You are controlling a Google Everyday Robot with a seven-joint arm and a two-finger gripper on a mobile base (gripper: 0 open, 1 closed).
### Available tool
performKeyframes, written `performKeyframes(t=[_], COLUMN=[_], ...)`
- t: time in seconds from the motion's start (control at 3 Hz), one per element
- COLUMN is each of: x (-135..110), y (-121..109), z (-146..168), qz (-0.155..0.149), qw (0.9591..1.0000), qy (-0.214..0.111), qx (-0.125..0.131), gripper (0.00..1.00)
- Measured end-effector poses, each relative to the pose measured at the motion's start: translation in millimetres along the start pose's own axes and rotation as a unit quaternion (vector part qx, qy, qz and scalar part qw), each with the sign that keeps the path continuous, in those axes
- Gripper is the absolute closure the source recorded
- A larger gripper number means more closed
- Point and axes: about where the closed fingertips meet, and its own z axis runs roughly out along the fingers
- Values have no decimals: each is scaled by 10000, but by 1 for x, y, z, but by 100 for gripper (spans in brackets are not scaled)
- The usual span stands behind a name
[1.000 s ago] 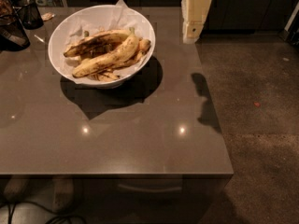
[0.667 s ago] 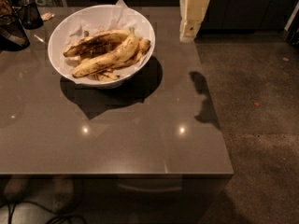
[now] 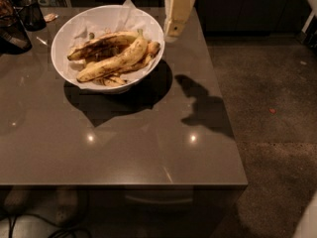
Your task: Pick banana from white bowl
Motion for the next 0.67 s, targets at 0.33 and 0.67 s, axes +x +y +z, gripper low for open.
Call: performKeyframes(t=[0.33,0.67], x=[-17,-30], y=[1,4], z=[16,40], qz=[-66,-103], qw=[9997,9987], qy=[-117,-60], qx=[-213,-487], gripper=[9,15])
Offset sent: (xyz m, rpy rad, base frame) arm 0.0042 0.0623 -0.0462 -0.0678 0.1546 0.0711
